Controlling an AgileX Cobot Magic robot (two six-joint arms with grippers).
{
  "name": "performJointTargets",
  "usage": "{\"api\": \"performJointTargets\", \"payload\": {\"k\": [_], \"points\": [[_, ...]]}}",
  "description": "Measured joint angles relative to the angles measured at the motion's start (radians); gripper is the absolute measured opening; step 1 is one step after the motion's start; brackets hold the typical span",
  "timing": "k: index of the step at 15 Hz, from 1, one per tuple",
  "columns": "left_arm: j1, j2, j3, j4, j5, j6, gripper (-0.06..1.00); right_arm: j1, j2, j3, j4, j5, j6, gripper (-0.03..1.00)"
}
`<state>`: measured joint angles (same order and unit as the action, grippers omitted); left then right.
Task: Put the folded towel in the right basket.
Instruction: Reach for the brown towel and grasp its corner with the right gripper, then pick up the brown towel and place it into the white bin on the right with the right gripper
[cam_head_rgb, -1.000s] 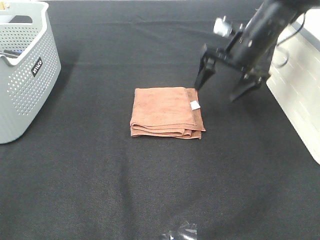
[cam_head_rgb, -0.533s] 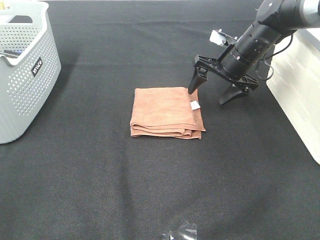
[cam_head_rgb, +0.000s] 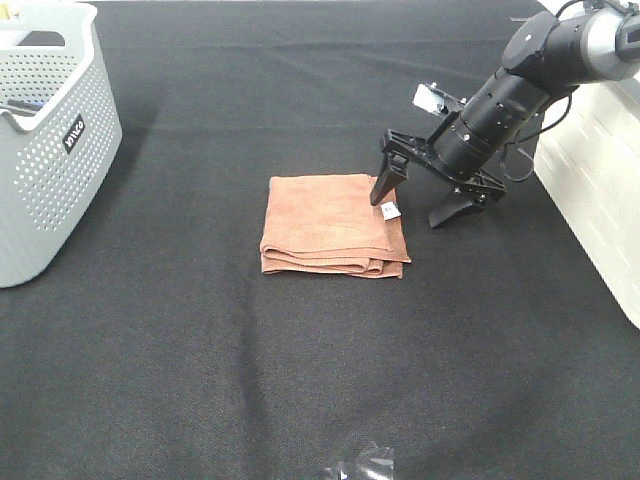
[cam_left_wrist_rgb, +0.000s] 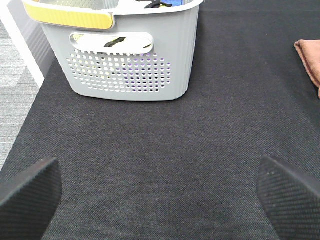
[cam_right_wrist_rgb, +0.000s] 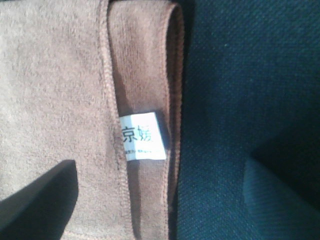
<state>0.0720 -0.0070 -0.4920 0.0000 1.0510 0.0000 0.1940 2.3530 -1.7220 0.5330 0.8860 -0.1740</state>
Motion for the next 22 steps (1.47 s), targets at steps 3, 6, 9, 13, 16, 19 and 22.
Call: {"api": "performJointTargets", "payload": {"k": [3,6,9,13,16,19,22], "points": [[0.000,0.000,0.000,0.000,0.000,0.000,0.99,0.002,0.007,0.000,0.014,-0.004,0.000,0.87],[0.000,0.000,0.000,0.000,0.000,0.000,0.99,0.053,0.040,-0.020,0.053,-0.020,0.000,0.86],[0.000,0.000,0.000,0.000,0.000,0.000,0.99,0.176,0.098,-0.064,0.182,-0.067,-0.006,0.76],[0.000,0.000,0.000,0.000,0.000,0.000,0.99,0.234,0.125,-0.104,0.157,-0.061,-0.020,0.43],[0.000,0.000,0.000,0.000,0.000,0.000,0.99,0.237,0.121,-0.113,0.111,-0.056,-0.020,0.26],[0.000,0.000,0.000,0.000,0.000,0.000,0.99,0.238,0.056,-0.104,0.037,-0.020,-0.027,0.26],[0.000,0.000,0.000,0.000,0.000,0.000,0.99,0.226,-0.139,-0.099,0.012,0.077,-0.034,0.26]]}}
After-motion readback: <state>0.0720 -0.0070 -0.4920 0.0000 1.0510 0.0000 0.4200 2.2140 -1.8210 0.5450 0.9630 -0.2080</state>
